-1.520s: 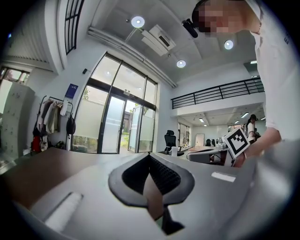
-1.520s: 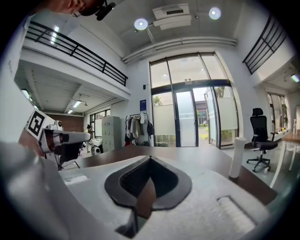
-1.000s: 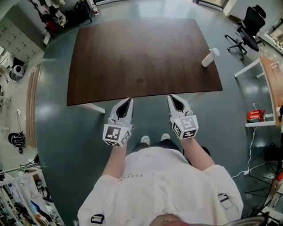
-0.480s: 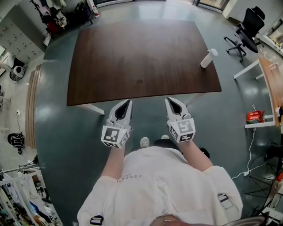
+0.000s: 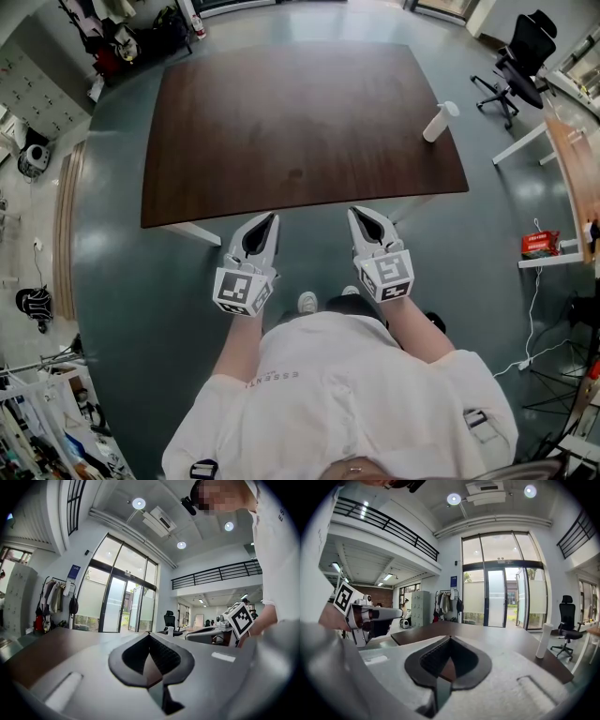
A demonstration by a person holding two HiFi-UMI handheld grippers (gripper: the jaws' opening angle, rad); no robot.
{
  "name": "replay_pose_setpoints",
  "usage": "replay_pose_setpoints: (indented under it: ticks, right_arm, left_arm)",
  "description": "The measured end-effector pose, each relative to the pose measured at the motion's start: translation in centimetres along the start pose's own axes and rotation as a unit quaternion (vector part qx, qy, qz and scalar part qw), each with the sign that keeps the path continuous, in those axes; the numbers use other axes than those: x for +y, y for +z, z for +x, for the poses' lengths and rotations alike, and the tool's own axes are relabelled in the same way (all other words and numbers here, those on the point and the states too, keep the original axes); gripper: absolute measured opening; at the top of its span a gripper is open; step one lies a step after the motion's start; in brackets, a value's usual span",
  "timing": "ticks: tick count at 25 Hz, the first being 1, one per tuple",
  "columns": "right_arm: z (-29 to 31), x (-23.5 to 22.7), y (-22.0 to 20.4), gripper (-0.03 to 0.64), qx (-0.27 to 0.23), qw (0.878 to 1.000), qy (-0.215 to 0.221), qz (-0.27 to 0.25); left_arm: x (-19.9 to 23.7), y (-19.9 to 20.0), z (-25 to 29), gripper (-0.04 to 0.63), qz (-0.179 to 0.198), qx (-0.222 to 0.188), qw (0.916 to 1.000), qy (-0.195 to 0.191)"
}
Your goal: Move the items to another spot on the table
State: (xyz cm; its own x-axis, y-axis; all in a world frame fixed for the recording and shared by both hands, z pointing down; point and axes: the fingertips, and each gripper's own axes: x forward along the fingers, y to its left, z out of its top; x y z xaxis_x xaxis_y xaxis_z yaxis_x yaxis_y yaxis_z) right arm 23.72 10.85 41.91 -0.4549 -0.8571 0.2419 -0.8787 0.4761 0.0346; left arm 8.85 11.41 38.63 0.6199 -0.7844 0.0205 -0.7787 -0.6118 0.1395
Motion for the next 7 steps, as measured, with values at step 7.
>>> replay_pose_setpoints:
  ticks: [7]
  right_arm:
    - [0.21, 0.8, -0.05, -0.011, 0.0, 1.0, 0.0, 0.0]
  left_arm:
    - [0.24, -0.11, -0.36, 0.008, 0.0, -0.003, 1.0, -0.004]
